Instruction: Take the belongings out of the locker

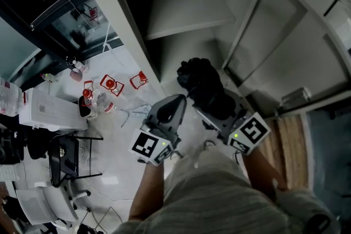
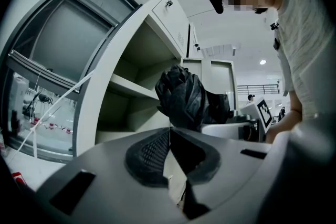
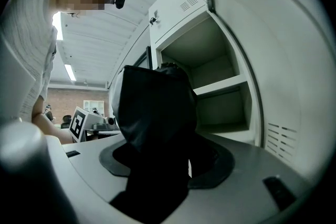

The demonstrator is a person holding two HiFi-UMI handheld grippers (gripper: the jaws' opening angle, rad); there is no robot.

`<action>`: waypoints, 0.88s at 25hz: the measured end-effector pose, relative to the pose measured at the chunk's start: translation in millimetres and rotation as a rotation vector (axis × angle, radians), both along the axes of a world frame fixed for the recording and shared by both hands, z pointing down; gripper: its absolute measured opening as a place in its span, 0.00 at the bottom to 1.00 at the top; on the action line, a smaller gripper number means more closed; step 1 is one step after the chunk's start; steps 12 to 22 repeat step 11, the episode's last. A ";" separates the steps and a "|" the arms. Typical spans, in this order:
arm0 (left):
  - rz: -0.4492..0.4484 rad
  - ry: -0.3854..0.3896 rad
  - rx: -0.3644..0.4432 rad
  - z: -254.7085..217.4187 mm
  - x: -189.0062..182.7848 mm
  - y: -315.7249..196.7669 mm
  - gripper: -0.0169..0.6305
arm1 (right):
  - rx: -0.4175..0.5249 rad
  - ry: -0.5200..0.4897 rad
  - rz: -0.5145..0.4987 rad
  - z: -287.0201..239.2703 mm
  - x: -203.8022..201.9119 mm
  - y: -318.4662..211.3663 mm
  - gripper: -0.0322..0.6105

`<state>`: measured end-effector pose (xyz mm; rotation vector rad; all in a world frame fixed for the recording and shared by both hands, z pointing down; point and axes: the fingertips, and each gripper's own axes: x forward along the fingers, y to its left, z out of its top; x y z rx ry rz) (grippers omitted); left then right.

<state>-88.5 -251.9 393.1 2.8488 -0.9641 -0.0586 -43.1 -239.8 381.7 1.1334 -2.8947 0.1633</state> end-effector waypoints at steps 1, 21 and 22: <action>0.001 0.000 0.001 0.1 -0.3 1.0 0.03 | 0.007 0.011 -0.001 1.2 0.7 1.1 0.45; 0.001 0.010 -0.015 1.6 -2.6 8.8 0.03 | -0.025 -0.013 -0.008 -4.6 -5.7 13.4 0.45; 0.001 0.010 -0.015 1.6 -2.6 8.8 0.03 | -0.025 -0.013 -0.008 -4.6 -5.7 13.4 0.45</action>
